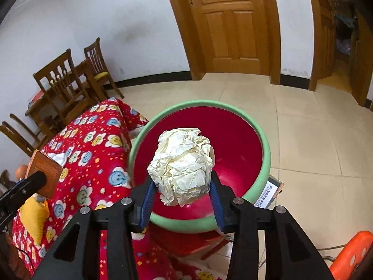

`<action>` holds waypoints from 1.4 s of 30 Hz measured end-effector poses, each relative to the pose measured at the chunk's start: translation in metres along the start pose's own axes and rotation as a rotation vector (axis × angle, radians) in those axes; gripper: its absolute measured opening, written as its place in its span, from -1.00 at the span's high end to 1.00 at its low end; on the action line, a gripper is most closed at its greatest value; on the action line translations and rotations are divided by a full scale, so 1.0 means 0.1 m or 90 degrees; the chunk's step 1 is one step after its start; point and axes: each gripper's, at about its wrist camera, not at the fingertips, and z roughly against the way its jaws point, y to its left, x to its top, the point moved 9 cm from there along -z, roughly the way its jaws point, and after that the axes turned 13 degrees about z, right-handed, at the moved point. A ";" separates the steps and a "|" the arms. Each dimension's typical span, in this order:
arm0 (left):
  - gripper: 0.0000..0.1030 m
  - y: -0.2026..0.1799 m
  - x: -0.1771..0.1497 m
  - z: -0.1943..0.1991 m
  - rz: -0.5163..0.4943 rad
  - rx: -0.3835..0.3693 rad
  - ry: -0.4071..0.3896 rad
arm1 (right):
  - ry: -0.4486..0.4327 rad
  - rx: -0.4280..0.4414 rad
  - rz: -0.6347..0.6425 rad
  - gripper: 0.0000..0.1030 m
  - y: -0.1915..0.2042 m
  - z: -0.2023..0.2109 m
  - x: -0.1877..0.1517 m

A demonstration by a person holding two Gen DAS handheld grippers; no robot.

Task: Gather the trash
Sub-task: 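Carry the paper ball over the red bin and open the right tool while left holds box, then move the orange box over the red bin and open the left tool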

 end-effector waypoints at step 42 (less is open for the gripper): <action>-0.07 -0.80 -0.07 -0.74 -0.072 -0.066 0.042 | -0.059 -0.082 -0.127 -0.46 -0.75 0.50 -0.19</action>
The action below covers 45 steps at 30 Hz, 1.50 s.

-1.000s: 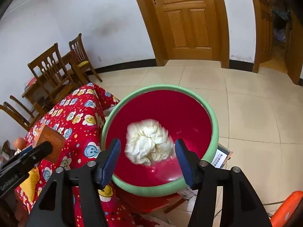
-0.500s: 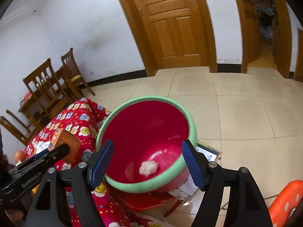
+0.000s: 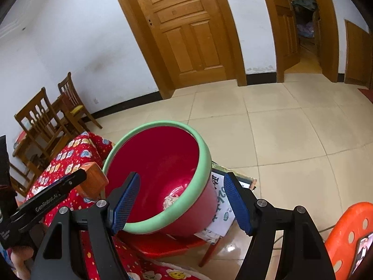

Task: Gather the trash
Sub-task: 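Move the orange box over the red bin and open the left tool, then move both open tools back over the table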

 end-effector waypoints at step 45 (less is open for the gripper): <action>-0.31 1.23 -0.28 1.38 0.116 0.129 -0.057 | 0.006 0.135 0.105 -0.46 1.10 0.48 -0.25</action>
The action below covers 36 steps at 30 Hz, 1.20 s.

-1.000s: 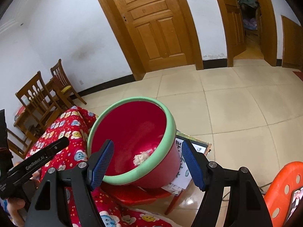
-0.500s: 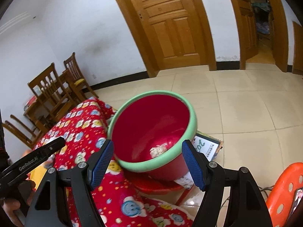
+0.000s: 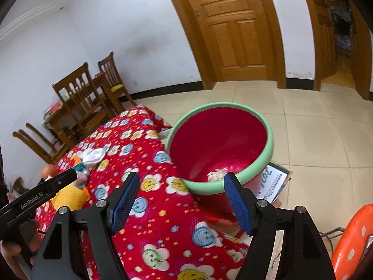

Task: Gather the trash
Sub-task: 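Move both open tools back over the table, then grasp the yellow foam net with the left tool and lift it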

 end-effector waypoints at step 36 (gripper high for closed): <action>-0.28 1.04 -0.29 -0.25 0.092 0.091 0.056 | 0.061 0.062 0.058 -0.47 0.65 -0.18 -0.26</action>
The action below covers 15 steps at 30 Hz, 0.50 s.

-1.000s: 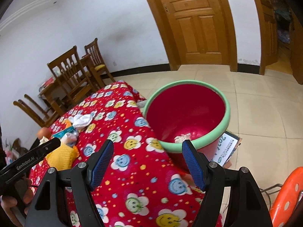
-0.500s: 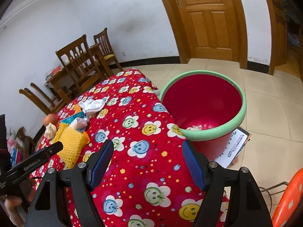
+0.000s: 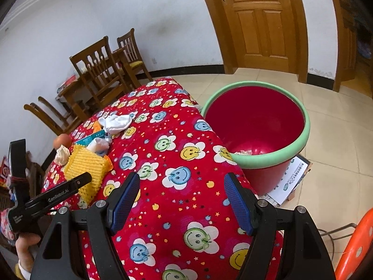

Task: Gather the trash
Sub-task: 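Grasp the yellow foam net with the left tool and lift it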

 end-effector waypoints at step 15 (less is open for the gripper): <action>0.79 -0.03 0.01 0.26 0.035 -0.111 0.016 | 0.014 0.018 0.024 -0.47 0.20 -0.09 0.00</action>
